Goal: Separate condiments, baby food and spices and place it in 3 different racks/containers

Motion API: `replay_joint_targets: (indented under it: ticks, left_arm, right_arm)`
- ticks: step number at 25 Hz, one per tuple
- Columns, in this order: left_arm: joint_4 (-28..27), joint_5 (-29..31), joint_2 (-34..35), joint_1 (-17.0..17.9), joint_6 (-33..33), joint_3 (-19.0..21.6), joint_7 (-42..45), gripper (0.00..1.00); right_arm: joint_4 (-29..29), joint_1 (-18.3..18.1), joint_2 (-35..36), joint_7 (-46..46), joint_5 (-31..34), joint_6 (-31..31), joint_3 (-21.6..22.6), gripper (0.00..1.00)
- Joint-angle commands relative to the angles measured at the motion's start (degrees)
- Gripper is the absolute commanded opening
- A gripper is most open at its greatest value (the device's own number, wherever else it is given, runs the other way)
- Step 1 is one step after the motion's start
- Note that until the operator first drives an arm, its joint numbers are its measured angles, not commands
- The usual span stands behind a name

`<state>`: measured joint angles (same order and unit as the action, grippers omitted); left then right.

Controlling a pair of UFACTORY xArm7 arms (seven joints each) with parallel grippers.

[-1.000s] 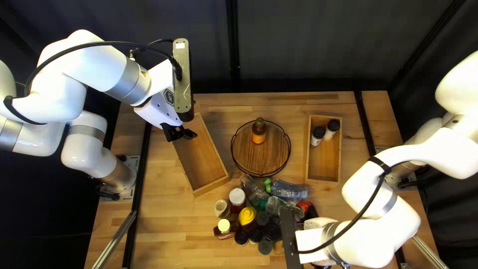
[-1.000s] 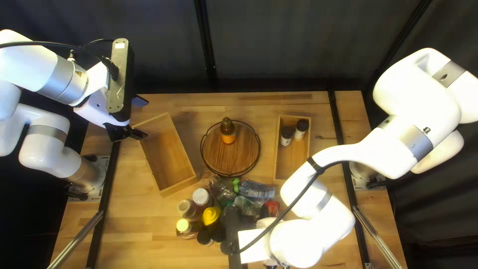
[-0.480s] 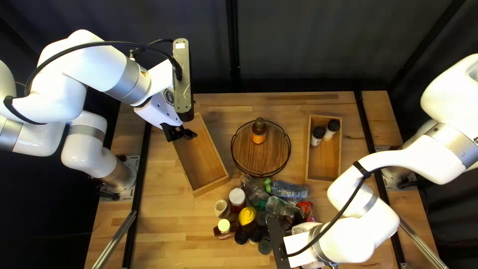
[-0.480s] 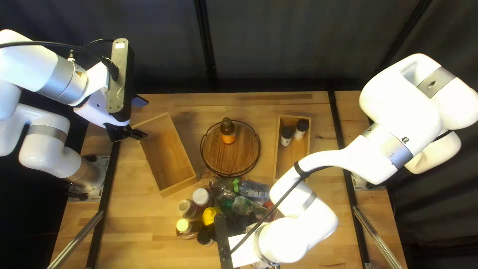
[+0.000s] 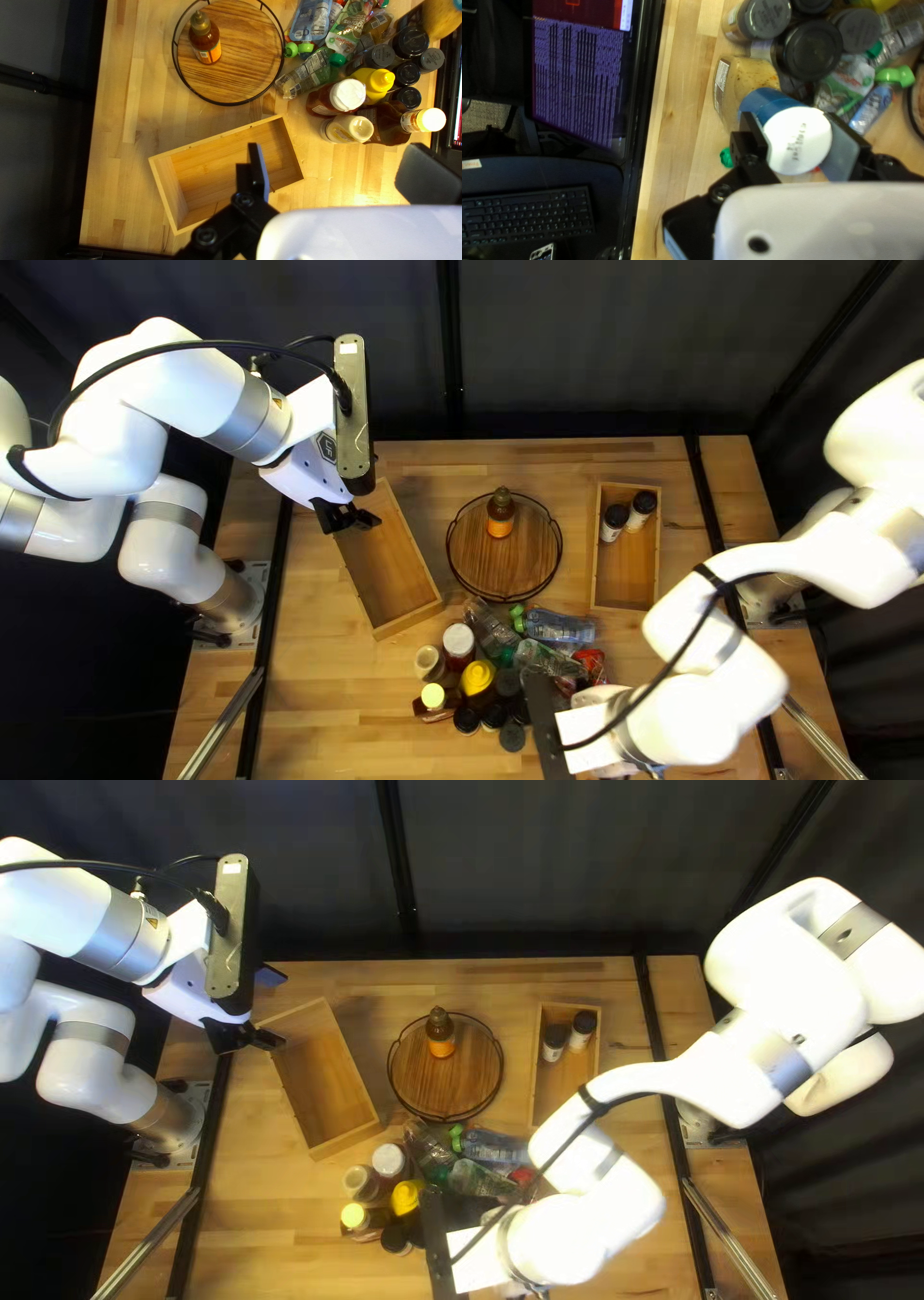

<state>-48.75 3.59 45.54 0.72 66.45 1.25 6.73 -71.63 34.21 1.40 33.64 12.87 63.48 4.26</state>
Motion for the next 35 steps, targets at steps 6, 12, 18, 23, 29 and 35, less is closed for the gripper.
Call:
replay_joint_targets:
  ticks: [6, 12, 18, 23, 29, 35]
  left_arm:
    - [0.00, 0.00, 0.00, 0.00, 0.00, 0.00, 0.00, 1.00]
    - [0.00, 0.00, 0.00, 0.00, 0.00, 0.00, 0.00, 1.00]
    - [0.00, 0.00, 0.00, 0.00, 0.00, 0.00, 0.00, 1.00]
    - [0.00, 0.00, 0.00, 0.00, 0.00, 0.00, 0.00, 1.00]
    - [0.00, 0.00, 0.00, 0.00, 0.00, 0.00, 0.00, 1.00]
    - [0.00, 0.00, 0.00, 0.00, 0.00, 0.00, 0.00, 1.00]
  right_arm:
    - [0.47, -3.63, -10.84, -7.57, 0.72, 9.61, -4.50, 0.00]
    - [5.88, -7.63, -17.28, -13.00, 2.39, 8.81, -9.97, 0.00]
    - [9.48, -11.54, -19.48, -17.65, 3.35, 5.37, -16.16, 0.00]
    - [8.91, -13.26, -16.75, -19.52, 3.55, 2.91, -19.11, 0.01]
    - [8.85, -15.07, -12.64, -19.97, 2.59, -0.48, -22.12, 0.01]
    - [10.18, -15.80, -11.11, -19.03, 1.22, -3.06, -23.30, 0.02]
